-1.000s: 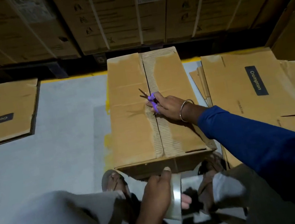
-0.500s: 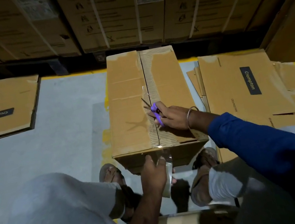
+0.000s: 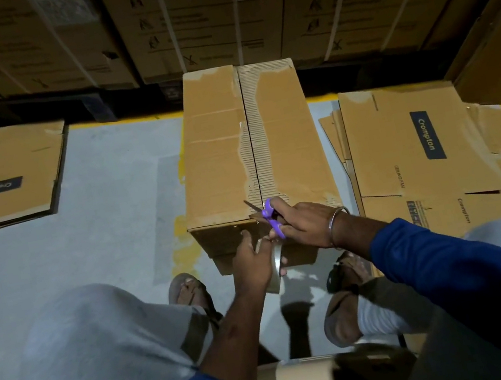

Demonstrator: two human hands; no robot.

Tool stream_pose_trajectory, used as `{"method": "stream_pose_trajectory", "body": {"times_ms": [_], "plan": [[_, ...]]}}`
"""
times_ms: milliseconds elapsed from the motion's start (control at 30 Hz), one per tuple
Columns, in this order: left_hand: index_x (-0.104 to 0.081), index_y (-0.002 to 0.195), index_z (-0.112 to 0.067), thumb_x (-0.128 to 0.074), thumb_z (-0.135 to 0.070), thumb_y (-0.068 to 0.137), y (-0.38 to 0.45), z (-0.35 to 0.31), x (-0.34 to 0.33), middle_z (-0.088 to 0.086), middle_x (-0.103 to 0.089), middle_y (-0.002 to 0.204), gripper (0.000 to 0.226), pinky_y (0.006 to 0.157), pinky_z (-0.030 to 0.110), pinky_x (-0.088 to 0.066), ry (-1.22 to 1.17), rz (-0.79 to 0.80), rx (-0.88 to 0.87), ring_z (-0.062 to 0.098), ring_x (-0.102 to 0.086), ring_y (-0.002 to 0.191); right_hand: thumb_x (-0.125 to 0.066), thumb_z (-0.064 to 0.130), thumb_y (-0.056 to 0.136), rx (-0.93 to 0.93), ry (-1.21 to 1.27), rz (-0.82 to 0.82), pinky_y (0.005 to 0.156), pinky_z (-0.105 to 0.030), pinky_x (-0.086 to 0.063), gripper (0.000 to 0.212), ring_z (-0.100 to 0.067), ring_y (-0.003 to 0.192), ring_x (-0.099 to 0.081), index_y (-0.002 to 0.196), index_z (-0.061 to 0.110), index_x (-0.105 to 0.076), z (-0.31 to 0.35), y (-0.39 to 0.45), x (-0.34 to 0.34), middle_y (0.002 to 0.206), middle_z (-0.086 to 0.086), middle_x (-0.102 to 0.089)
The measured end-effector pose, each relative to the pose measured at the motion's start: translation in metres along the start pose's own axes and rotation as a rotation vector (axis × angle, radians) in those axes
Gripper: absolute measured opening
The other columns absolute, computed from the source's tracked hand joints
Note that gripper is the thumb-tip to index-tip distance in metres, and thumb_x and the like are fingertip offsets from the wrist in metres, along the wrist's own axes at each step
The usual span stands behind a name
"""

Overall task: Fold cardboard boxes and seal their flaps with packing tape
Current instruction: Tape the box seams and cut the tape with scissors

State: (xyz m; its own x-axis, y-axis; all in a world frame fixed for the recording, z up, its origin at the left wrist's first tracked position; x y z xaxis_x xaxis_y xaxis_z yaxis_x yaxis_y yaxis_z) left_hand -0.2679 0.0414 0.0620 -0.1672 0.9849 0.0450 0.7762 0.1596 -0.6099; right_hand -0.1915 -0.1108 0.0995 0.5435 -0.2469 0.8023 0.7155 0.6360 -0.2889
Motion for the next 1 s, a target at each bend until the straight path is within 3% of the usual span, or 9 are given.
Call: {"method": "stream_pose_trajectory", "body": {"times_ms": [67,133,267,367,433,533,700,867,1000], "plan": [[-0.028,0.161,-0.018,-0.058,-0.03,0.106,-0.003,0.008,0.007,0.014,-0.072,0.101,0.064,0.058,0.029,-0.06,0.165,0.015,0.005,0.011,-0.07,0.053,-0.051,0.023,0.104,0.002,0.024,-0.02,0.053,-0.03,-0.028,0.038,-0.008,0.052,-0.043,0.136,0.015,-0.032,0.0,0.0,-0.001,0.086,0.003,-0.064],[-0.054,0.132,-0.012,-0.054,-0.031,0.107,-0.004,0.019,0.013,0.006,-0.069,0.102,0.032,0.06,0.02,-0.055,0.433,-0.026,0.024,0.002,-0.067,0.062,-0.051,0.023,0.104,0.004,0.048,-0.025,0.051,-0.029,-0.031,0.034,-0.009,0.052,-0.046,0.132,0.016,-0.032,0.004,-0.002,0.0,0.096,0.006,-0.071],[-0.06,0.083,-0.024,-0.057,-0.041,0.104,0.002,0.037,0.019,0.007,-0.072,0.095,0.027,0.082,0.035,-0.05,0.552,-0.06,0.066,0.026,-0.063,0.088,-0.051,0.022,0.104,-0.015,0.085,-0.053,0.051,-0.031,-0.038,0.03,-0.01,0.056,-0.054,0.129,0.015,-0.035,0.008,-0.001,0.002,0.08,0.017,-0.064],[-0.061,0.086,-0.023,-0.06,-0.04,0.103,0.004,0.042,0.019,-0.001,-0.065,0.087,0.023,0.073,0.031,-0.039,0.528,-0.117,0.035,0.02,-0.059,0.082,-0.056,0.018,0.104,-0.045,0.297,-0.091,0.063,-0.02,-0.047,0.033,0.009,0.074,-0.065,0.133,0.014,-0.042,0.004,-0.002,0.002,0.092,0.018,-0.072],[-0.065,0.09,-0.021,-0.065,-0.036,0.1,0.003,0.041,0.018,-0.003,-0.067,0.089,0.018,0.072,0.03,-0.038,0.492,-0.143,0.019,0.016,-0.059,0.08,-0.06,0.008,0.101,-0.076,0.497,-0.133,0.077,-0.013,-0.051,0.033,0.001,0.091,-0.073,0.133,0.01,-0.05,0.003,-0.005,0.012,0.098,-0.001,-0.078],[-0.066,0.087,-0.018,-0.073,-0.031,0.094,0.006,0.048,0.015,-0.005,-0.068,0.085,0.017,0.073,0.03,-0.04,0.424,-0.147,0.037,0.019,-0.059,0.083,-0.067,-0.001,0.096,-0.142,0.724,-0.036,0.066,-0.016,-0.054,0.028,-0.007,0.076,-0.074,0.123,-0.004,-0.058,0.004,-0.018,0.04,0.09,-0.008,-0.074],[-0.068,0.085,-0.018,-0.076,-0.03,0.092,0.008,0.05,0.012,-0.006,-0.068,0.083,0.016,0.072,0.029,-0.043,0.389,-0.128,0.076,0.018,-0.06,0.08,-0.09,0.052,0.067,-0.539,0.499,0.571,0.061,-0.03,-0.056,0.061,-0.022,0.076,-0.072,0.103,0.01,-0.065,-0.022,-0.048,0.05,0.087,-0.006,-0.074],[-0.07,0.085,-0.017,-0.078,-0.031,0.089,0.006,0.054,0.011,-0.005,-0.072,0.086,0.017,0.085,0.036,-0.053,0.404,-0.107,0.101,0.023,-0.067,0.088,-0.087,0.06,0.066,-0.657,0.435,0.661,0.066,-0.027,-0.053,0.048,-0.015,0.061,-0.06,0.074,0.016,-0.07,-0.035,-0.043,0.027,0.07,-0.005,-0.065],[-0.071,0.087,-0.017,-0.077,-0.032,0.09,0.004,0.056,0.012,-0.005,-0.072,0.086,0.017,0.082,0.034,-0.052,0.417,-0.124,0.087,0.021,-0.065,0.088,-0.085,0.057,0.073,-0.68,0.423,0.646,0.066,-0.028,-0.054,0.044,-0.017,0.062,-0.058,0.078,0.015,-0.07,-0.037,-0.03,0.007,0.075,-0.005,-0.062]]}}
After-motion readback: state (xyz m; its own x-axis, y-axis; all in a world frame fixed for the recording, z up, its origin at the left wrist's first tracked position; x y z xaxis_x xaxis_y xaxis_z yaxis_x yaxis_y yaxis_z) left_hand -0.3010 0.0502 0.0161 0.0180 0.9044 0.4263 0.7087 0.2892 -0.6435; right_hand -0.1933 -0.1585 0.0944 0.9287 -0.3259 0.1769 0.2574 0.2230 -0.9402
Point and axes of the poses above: each hand's wrist, its own y-axis towards the middle knuckle, its own x-axis out of the back of the hand, z = x × y, the point moved 1 cm from there along y, towards the middle knuckle
